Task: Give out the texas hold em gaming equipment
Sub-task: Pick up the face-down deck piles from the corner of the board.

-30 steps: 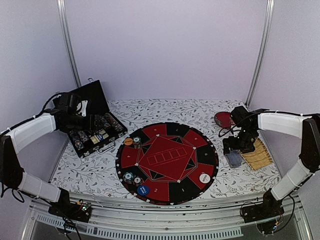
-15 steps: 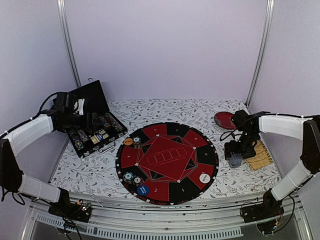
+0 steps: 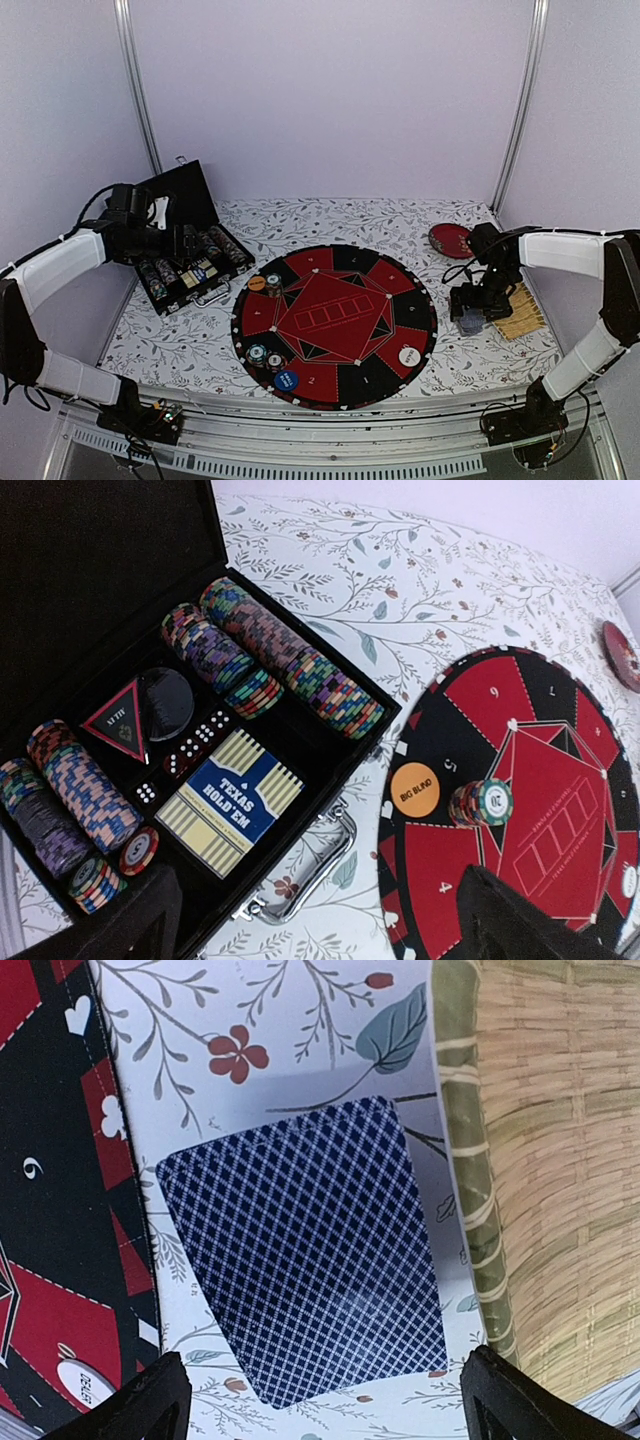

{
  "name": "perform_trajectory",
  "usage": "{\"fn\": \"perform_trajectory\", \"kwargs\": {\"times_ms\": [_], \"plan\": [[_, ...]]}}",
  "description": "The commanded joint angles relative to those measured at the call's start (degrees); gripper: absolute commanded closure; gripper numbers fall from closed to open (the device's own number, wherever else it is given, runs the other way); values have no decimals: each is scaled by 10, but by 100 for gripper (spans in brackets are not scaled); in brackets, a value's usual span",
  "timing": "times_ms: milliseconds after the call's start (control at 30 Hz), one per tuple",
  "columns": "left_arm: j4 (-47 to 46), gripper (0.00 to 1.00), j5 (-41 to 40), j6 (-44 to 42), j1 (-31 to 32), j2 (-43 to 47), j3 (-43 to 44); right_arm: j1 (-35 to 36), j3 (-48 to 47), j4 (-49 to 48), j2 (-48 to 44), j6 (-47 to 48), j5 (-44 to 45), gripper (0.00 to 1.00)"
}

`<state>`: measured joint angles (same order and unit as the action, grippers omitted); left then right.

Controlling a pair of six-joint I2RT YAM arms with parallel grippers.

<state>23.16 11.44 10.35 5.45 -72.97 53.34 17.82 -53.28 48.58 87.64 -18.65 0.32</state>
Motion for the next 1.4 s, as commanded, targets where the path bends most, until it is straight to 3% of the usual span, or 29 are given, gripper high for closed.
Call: {"fn": "perform_trajectory", "kwargs": {"times_ms": [0,200,467,767,1033,1233,1367], "plan": [[-10,2,10,0,-9,10,-9,-5,7,-19,18,1,-16,3],[-12,2,10,-1,-10,12,-10,-5,7,-29,53,10,-34,3],[-12,2,10,-1,-13,14,-10,-5,8,-33,98,10,-33,15],[-14,2,12,-1,-17,16,-11,-4,9,-39,112,0,-17,15],[-14,2,12,-1,-18,18,-13,-4,13,-50,119,5,-27,43],[-15,2,13,-2,-19,19,-13,-4,12,-49,106,7,-31,57],[-15,2,11,-2,-19,20,-14,-1,5,-42,91,9,-34,59]]}}
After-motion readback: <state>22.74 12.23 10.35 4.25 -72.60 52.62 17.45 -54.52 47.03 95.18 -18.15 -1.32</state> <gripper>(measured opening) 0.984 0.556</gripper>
